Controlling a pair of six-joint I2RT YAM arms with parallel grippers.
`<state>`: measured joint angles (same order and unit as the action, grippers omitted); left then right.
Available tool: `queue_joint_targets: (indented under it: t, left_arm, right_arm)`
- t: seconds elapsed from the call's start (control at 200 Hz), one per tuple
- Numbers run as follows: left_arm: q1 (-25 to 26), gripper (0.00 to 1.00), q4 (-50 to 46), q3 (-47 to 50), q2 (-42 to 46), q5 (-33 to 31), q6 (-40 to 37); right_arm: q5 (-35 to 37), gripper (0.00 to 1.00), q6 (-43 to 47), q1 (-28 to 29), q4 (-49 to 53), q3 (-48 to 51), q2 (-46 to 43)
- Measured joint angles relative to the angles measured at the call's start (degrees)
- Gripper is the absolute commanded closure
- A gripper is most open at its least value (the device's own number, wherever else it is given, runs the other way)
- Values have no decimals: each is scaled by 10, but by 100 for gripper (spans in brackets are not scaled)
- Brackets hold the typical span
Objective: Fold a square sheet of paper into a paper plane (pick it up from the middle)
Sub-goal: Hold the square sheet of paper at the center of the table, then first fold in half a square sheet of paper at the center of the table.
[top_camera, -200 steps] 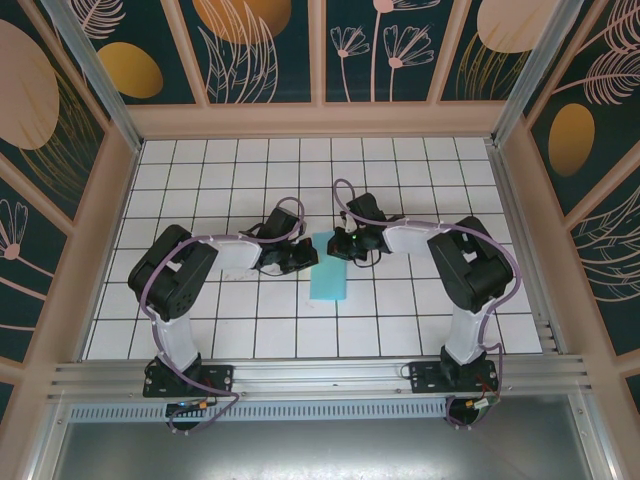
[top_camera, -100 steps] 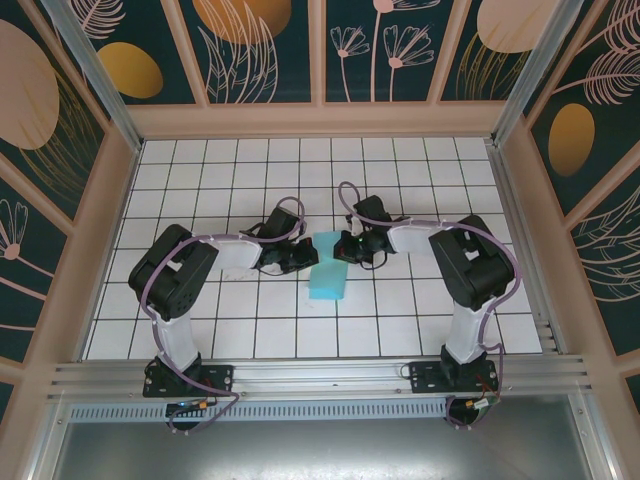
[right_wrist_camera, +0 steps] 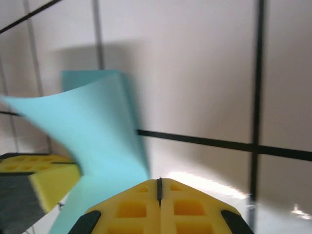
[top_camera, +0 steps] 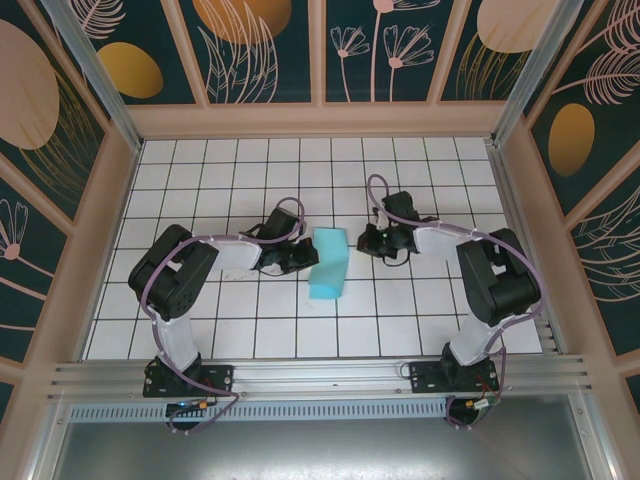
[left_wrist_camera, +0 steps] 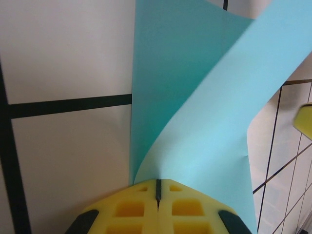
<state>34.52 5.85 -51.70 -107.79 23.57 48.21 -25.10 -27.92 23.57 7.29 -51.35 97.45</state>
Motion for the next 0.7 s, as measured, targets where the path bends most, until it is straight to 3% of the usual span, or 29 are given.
queue_joint_targets:
  t: [0.315, 0.701]
  left_arm:
    - [0, 100, 1, 0, 0, 0, 0]
    - [0, 100, 12, 5, -1, 1, 0]
  right_arm:
    - [-24, 100, -12, 61, -41, -68, 89]
    - [-62, 100, -11, -32, -54, -54, 113]
